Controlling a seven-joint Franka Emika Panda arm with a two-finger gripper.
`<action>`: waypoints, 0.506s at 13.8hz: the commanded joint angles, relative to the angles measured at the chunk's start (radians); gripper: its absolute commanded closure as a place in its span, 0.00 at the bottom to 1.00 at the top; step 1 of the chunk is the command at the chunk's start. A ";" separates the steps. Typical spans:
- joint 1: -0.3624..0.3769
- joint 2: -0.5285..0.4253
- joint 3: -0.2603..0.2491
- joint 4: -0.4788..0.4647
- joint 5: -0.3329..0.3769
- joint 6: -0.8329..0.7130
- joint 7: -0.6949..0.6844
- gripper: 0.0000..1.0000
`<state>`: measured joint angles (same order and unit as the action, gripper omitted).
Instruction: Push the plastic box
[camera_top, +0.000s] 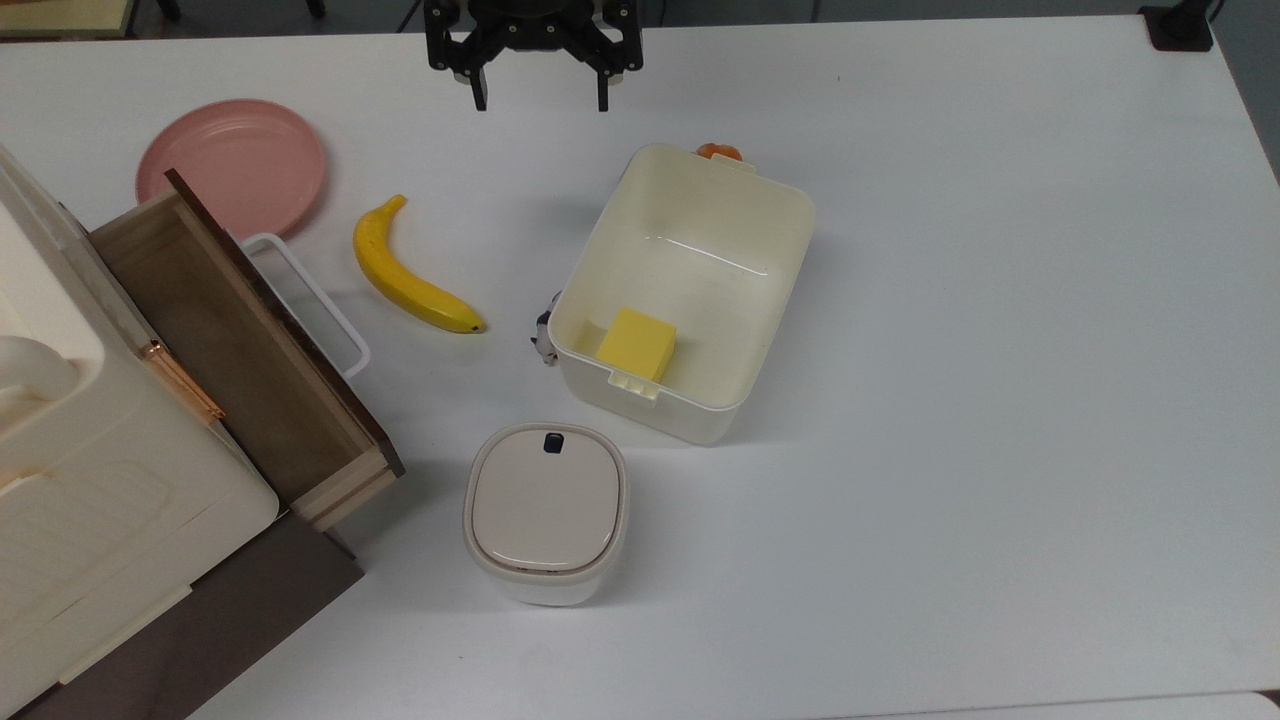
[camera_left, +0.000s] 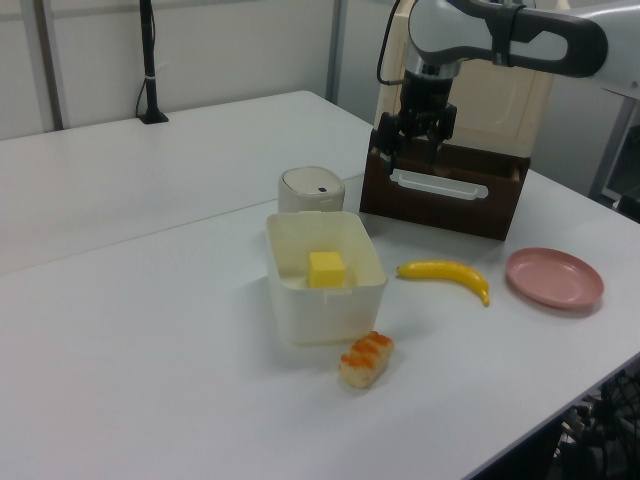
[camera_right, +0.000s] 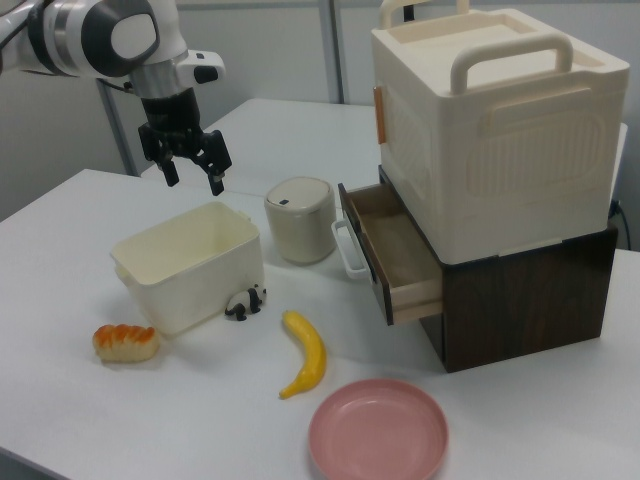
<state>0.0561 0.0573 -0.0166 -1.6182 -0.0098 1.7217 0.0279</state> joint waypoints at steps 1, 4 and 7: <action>0.004 -0.017 -0.005 -0.018 0.019 0.018 -0.037 0.00; 0.004 -0.024 -0.005 -0.038 0.011 0.018 -0.139 0.00; 0.001 -0.025 -0.005 -0.060 0.008 0.016 -0.351 0.00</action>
<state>0.0561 0.0570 -0.0167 -1.6309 -0.0098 1.7218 -0.1543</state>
